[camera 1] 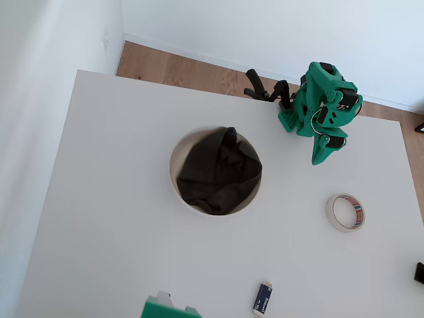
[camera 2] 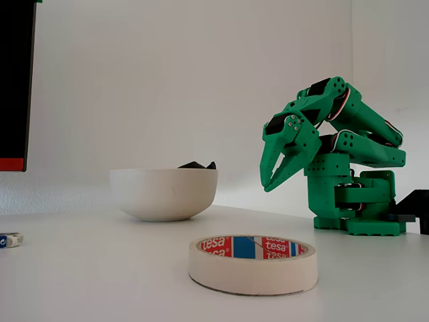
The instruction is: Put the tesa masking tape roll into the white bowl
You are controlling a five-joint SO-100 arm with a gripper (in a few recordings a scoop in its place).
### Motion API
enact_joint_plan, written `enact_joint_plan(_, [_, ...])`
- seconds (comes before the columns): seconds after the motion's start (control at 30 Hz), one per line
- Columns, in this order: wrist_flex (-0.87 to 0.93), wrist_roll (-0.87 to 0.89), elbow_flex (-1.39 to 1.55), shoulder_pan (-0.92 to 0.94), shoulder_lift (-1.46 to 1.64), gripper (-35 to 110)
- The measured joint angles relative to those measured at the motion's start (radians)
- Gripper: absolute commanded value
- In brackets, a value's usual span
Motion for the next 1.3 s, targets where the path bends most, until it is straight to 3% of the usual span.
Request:
enact_joint_plan(0.63, [0.055,0.0,0.0,0.0,0.002,-8])
enact_joint_plan(0.9, [-0.057,-0.011,0.0,0.038,-0.028,-8])
enact_joint_plan(1.3, [-0.402,0.011,-0.255,-0.067,-0.738,-8])
